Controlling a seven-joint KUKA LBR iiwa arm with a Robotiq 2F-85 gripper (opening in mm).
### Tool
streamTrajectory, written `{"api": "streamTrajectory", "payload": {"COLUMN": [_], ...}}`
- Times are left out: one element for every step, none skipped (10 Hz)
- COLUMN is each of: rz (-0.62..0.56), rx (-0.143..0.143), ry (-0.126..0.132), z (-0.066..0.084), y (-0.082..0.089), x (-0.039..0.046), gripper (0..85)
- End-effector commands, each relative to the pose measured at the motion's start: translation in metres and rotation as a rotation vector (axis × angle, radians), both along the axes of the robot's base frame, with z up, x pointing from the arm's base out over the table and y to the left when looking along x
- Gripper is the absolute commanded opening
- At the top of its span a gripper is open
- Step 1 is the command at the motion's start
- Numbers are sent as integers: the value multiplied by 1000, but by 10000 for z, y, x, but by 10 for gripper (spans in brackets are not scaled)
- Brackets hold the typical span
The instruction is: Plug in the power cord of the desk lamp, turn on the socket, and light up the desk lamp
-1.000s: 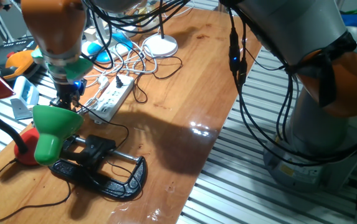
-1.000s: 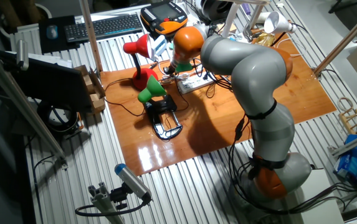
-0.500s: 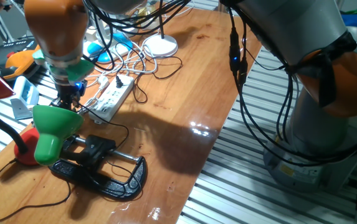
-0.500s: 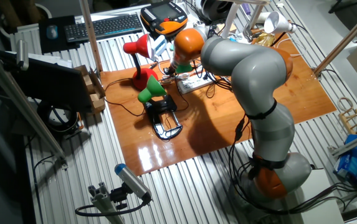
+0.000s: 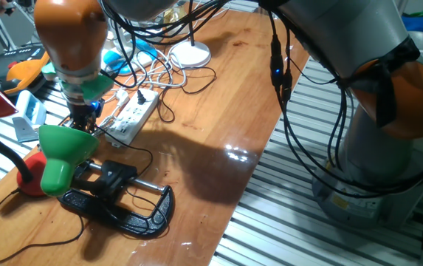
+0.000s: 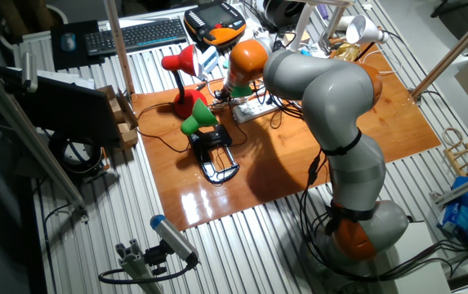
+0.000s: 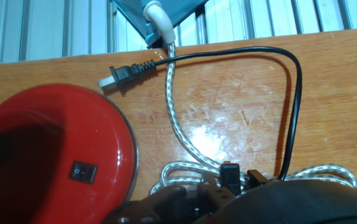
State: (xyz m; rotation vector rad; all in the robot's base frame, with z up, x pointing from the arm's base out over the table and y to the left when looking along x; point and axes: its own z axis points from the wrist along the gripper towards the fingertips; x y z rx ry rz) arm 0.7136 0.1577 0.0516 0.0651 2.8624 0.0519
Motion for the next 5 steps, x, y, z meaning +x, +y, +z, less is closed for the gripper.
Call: {"api": "streamTrajectory", "payload": {"rz": [0,0,2,5,6], "rx": [-4,-7,-6,-2,-1], "ry": [-1,-4,-7,-7,-9], "z": [12,23,25,21,17], "y": [2,-1,-1,0,-2], "x": [-1,-2,-1,-1,1], "gripper": [340,340,340,340,340]}}
